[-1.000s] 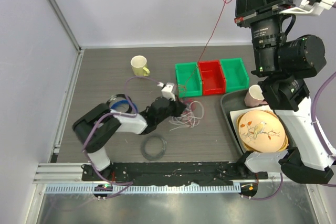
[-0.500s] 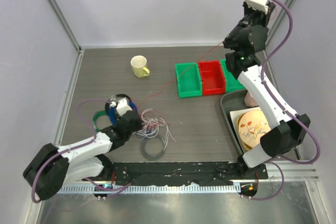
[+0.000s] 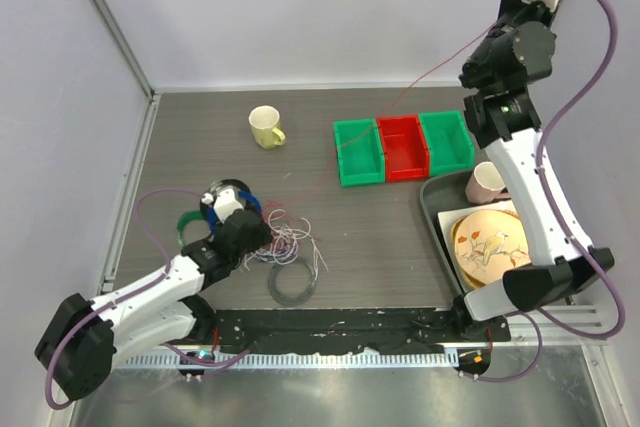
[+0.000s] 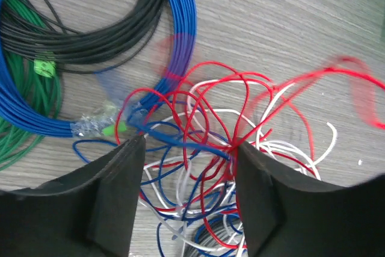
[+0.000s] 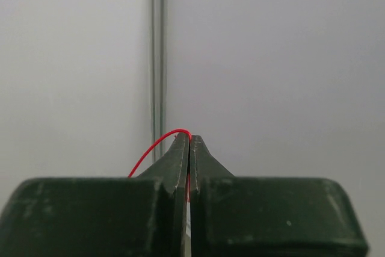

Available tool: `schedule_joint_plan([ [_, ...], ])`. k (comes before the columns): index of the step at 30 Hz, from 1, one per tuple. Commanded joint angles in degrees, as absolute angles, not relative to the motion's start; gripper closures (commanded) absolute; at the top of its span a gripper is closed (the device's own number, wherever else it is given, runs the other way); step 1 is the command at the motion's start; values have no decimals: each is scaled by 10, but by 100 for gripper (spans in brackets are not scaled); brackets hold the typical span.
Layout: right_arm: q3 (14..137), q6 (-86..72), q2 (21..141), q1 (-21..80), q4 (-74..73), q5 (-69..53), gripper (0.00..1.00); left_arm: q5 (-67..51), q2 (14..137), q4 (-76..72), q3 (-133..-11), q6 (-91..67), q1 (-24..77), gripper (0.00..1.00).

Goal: Untangle the cables

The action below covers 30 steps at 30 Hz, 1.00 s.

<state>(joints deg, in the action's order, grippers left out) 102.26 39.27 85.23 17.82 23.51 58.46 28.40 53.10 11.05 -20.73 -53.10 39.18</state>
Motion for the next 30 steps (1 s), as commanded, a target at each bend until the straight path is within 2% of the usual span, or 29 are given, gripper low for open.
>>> schedule_joint_plan([
  [1, 1049, 174, 757, 178, 0, 400, 99, 210, 537, 98, -232, -494, 388, 22],
  [2, 1041, 141, 745, 178, -44, 347, 99, 189, 533, 82, -234, -472, 388, 16],
  [3, 1032, 113, 730, 178, -83, 220, 99, 159, 527, 58, -236, -462, 388, 11],
  [4, 1021, 51, 706, 178, -95, 168, 99, 145, 514, 51, -243, -454, 388, 1],
  [6, 991, 3, 684, 177, -109, -14, 99, 121, 498, 46, -269, -428, 388, 0],
  [10, 936, -118, 649, 178, -55, -195, 99, 28, 466, 33, -327, -373, 388, 0],
  [12, 927, -177, 643, 178, -29, -235, 99, -26, 468, 37, -360, -331, 388, 0],
  [17, 926, -274, 647, 178, -9, -253, 99, -248, 518, 26, -447, -214, 389, 0],
  [22, 945, -320, 664, 179, -3, -268, 99, -241, 593, -25, -492, -163, 403, 0],
  [30, 978, -337, 669, 178, -3, -250, 99, -120, 786, -2, -575, -144, 403, 0],
])
